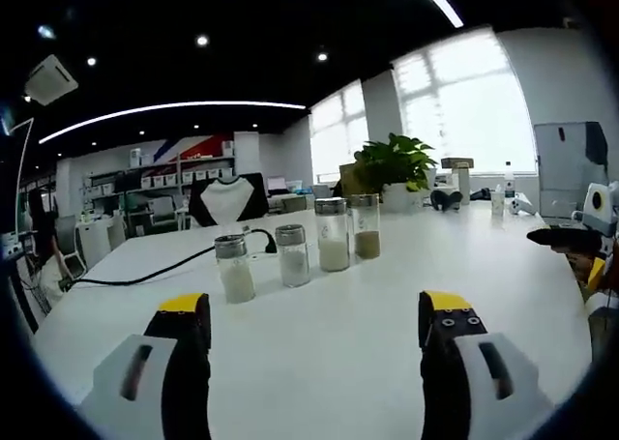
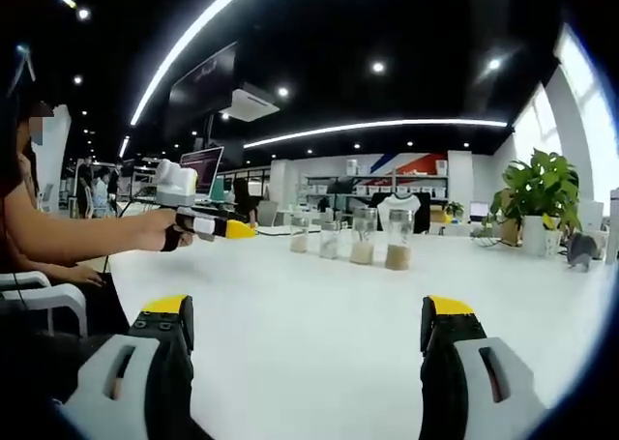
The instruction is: Rotate the seasoning bottle until the label or dispensing opening points toward the visible target arrow and the bottle remains upright within the marked orientation range
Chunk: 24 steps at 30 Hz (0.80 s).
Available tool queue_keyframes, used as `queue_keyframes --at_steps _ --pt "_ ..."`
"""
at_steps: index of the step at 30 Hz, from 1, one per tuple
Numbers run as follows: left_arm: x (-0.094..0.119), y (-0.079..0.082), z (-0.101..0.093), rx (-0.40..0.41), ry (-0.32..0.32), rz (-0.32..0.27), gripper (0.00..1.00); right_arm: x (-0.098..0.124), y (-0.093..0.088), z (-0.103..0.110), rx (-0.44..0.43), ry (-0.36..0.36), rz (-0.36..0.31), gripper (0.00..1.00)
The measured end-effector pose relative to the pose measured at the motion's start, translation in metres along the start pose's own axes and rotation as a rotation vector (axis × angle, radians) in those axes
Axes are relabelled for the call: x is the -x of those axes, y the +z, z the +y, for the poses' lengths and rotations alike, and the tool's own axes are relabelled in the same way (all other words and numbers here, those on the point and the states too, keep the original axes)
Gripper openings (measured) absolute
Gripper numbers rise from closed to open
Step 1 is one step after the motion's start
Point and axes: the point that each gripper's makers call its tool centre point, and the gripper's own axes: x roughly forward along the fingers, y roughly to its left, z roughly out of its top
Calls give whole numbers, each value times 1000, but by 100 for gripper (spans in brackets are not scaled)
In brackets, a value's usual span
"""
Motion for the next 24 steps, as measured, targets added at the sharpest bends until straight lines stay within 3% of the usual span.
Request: queue_keyframes --at_steps 8,13,24 --pt "-23 3 9 -19 -12 12 92 0 3 18 -34 20 -9 99" --pt "-37 5 26 -24 12 3 90 -2 6 29 -36 18 -8 99" --pt "-62 -8 63 -21 73 30 84 -4 10 21 -34 -17 11 99"
